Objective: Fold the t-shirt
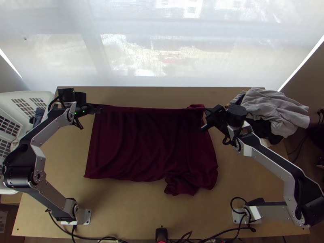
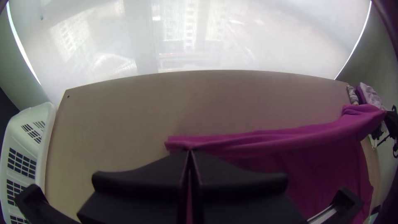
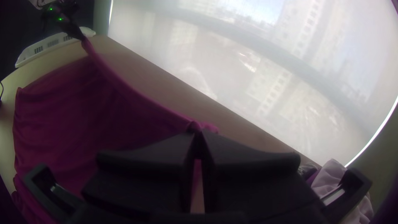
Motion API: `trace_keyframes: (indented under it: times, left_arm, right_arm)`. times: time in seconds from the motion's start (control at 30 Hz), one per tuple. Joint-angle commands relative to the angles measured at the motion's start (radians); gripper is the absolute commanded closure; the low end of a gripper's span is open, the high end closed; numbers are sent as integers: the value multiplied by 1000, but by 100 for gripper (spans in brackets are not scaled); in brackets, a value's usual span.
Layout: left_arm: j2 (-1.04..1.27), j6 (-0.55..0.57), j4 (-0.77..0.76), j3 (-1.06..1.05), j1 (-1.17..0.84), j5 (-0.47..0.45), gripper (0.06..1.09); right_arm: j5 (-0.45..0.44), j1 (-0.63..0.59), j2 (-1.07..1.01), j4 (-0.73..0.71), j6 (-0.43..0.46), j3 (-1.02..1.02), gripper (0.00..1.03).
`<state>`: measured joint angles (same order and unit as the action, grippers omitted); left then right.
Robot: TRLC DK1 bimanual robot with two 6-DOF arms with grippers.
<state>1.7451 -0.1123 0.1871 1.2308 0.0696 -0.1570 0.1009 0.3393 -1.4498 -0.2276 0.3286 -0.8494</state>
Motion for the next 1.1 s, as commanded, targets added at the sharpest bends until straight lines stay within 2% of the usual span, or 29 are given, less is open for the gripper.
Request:
trace_keyframes:
  times: [0.0, 0.7, 1.07]
  left_arm:
    - [-39, 2, -9, -73, 1, -3, 105]
    - [-122, 20, -25, -197, -7, -4, 105]
    - [-197, 25, -25, -300, -13, -7, 105]
  right_arm:
    - [-1, 13, 48, 4, -10, 72, 100]
    - [-1, 43, 151, 36, -26, 204, 100]
    - [-1, 70, 207, 73, -66, 279, 100]
